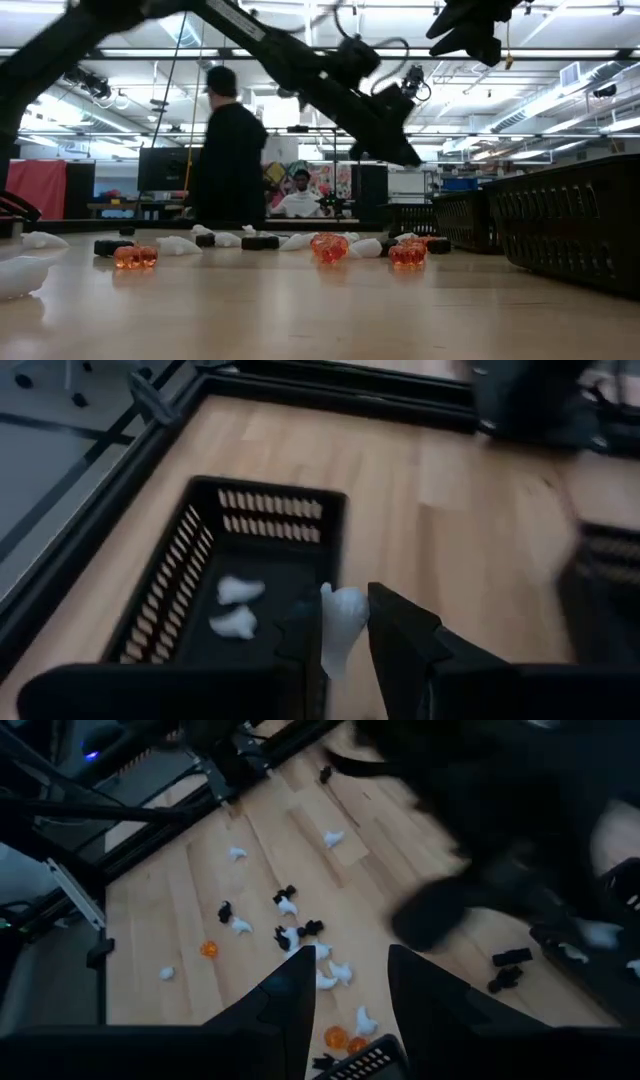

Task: Sort Halloween decoration
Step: Put the white ghost toy into the top black bin

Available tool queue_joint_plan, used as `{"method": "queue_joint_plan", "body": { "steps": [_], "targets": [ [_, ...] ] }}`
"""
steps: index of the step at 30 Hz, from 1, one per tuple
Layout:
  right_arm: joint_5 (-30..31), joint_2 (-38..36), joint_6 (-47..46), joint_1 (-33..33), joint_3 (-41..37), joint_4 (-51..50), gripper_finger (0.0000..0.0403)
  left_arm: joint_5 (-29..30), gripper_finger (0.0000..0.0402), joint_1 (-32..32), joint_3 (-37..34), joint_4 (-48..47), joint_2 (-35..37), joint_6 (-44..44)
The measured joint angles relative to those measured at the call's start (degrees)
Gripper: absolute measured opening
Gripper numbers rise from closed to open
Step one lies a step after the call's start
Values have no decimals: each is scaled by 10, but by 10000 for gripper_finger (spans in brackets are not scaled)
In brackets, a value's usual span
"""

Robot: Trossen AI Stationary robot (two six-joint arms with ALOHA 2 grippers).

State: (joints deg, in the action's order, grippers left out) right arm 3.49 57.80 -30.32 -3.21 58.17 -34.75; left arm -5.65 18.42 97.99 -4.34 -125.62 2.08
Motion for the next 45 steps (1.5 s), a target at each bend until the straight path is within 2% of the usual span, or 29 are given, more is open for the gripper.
{"method": "queue_joint_plan", "body": {
  "steps": [5,8,15,20,25,30,34,39,45],
  "targets": [
    [17,0,-8,11,0,1,132,2,80,23,120,-76,-85,-32],
    [31,-2,-8,13,0,1,132,2,90,25,155,-115,-107,-29],
    [44,-14,-8,13,0,2,132,0,145,22,163,-122,-112,-29],
    [57,-25,-6,13,0,3,132,2,170,20,164,-141,-108,-29],
    [66,-40,-1,13,0,4,132,-5,172,15,161,-222,-78,-14],
    [76,-50,1,14,0,-2,132,4,163,-13,160,-262,-41,42],
    [76,-49,5,14,0,-9,132,8,152,-32,158,-285,-29,53],
    [96,-48,9,27,0,-9,132,27,142,-53,91,-273,0,57],
    [128,-45,20,45,0,-7,132,50,141,-73,-110,-193,133,19]
  ]
}}
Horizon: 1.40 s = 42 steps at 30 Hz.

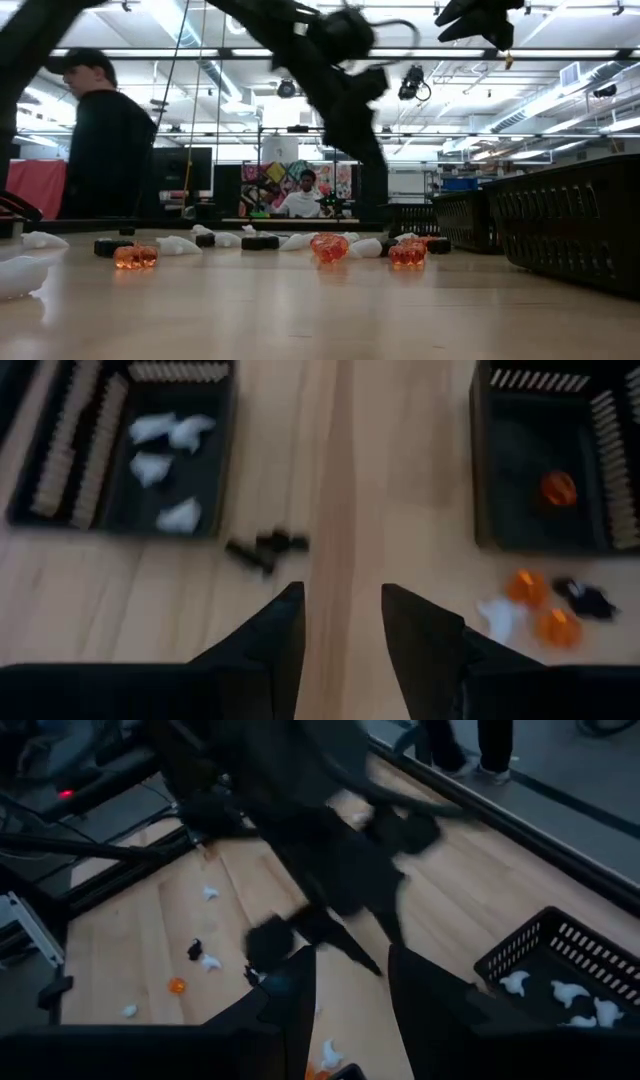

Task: Sort Halloween decoration
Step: Put the white ghost toy into the top black bin

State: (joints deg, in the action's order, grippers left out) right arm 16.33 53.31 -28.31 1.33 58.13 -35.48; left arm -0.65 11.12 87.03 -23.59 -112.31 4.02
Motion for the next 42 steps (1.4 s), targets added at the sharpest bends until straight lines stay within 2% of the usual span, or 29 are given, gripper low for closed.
{"method": "queue_joint_plan", "body": {
  "steps": [2,6,10,14,17,28,42],
  "targets": [
    [5,3,9,1,0,0,132,9,141,-3,-75,30,59,-18],
    [6,13,32,-3,0,7,132,13,141,-4,-210,33,169,-69],
    [6,28,55,-9,0,24,132,24,141,-3,-329,33,258,-157],
    [-11,46,61,-18,0,43,132,27,142,0,-417,31,310,-265],
    [-27,59,62,-20,0,51,132,42,148,0,-456,31,326,-334],
    [-49,79,61,-20,0,71,132,128,230,-16,-474,3,324,-385],
    [-56,81,60,-19,0,82,132,119,235,-18,-472,22,229,-407]
  ]
}}
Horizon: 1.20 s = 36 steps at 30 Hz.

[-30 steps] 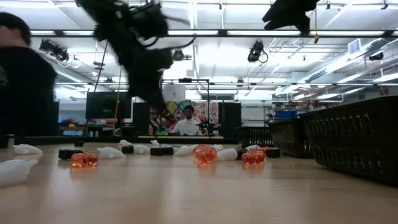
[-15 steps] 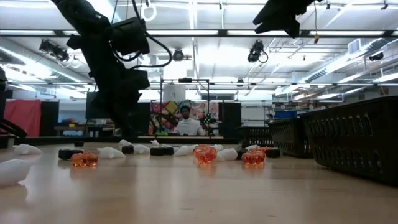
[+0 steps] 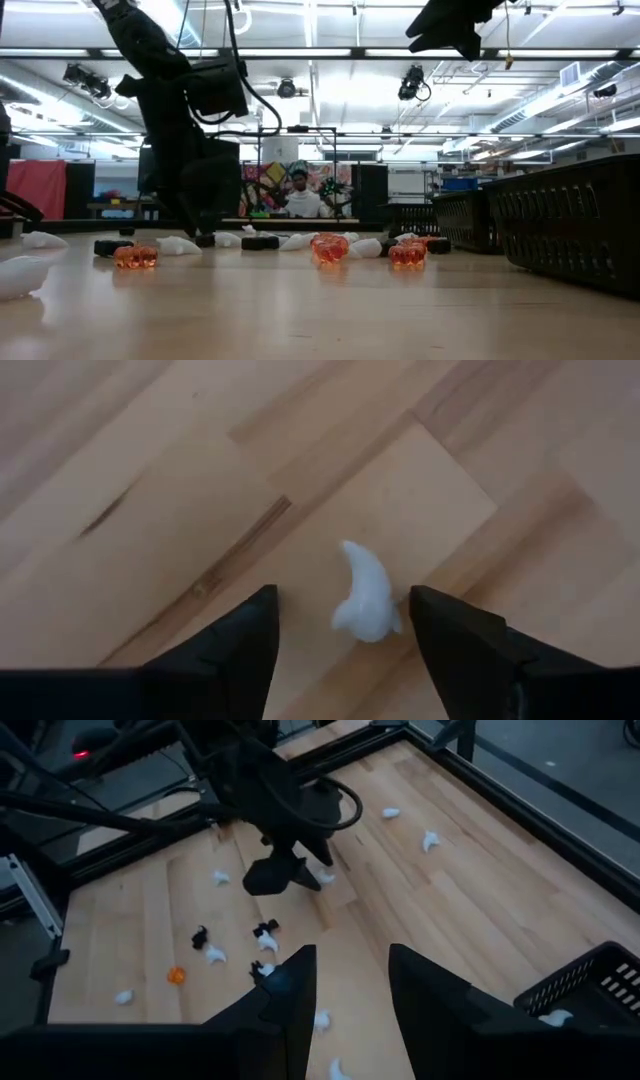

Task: Sort Halloween decoration
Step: Put the white ghost toy into the top black bin

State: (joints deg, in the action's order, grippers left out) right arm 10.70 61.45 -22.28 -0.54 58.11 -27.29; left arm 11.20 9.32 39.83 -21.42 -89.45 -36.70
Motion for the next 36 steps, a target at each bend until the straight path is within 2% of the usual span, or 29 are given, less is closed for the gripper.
{"method": "queue_joint_plan", "body": {
  "steps": [4,14,20,30,36],
  "targets": [
    [0,0,0,0,0,3,132,-3,214,-7,1,-1,-9,-1],
    [0,0,2,0,0,5,132,-9,112,-18,0,0,-9,-15],
    [0,0,4,0,0,5,132,-10,65,-18,1,0,-8,-17],
    [0,0,6,0,0,5,132,-23,58,-17,21,-10,-1,-3],
    [0,0,11,0,0,6,132,-77,58,-5,35,18,0,41]
  ]
}}
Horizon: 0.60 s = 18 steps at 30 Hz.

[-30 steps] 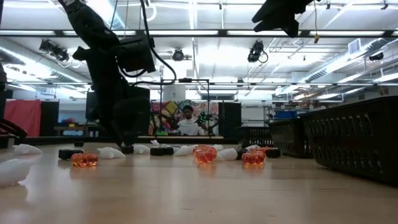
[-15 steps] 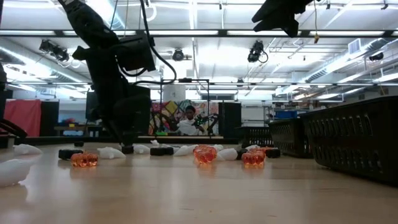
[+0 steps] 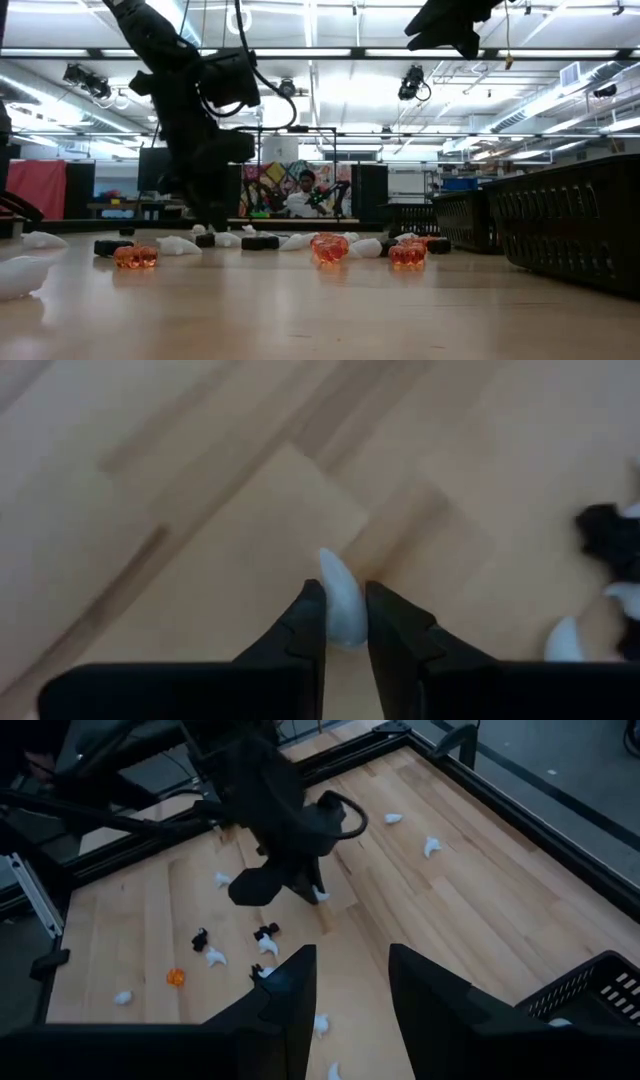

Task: Sort Halloween decoration
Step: Put the white ghost toy into the top black bin

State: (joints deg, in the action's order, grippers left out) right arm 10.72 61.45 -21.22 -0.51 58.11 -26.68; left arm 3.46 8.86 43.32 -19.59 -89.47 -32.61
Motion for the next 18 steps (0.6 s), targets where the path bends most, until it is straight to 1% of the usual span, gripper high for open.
{"method": "queue_joint_plan", "body": {
  "steps": [8,18],
  "targets": [
    [-1,0,-1,0,0,0,132,-23,58,1,1,93,1,51],
    [-3,0,-1,0,0,0,132,-41,58,8,2,220,1,72]
  ]
}}
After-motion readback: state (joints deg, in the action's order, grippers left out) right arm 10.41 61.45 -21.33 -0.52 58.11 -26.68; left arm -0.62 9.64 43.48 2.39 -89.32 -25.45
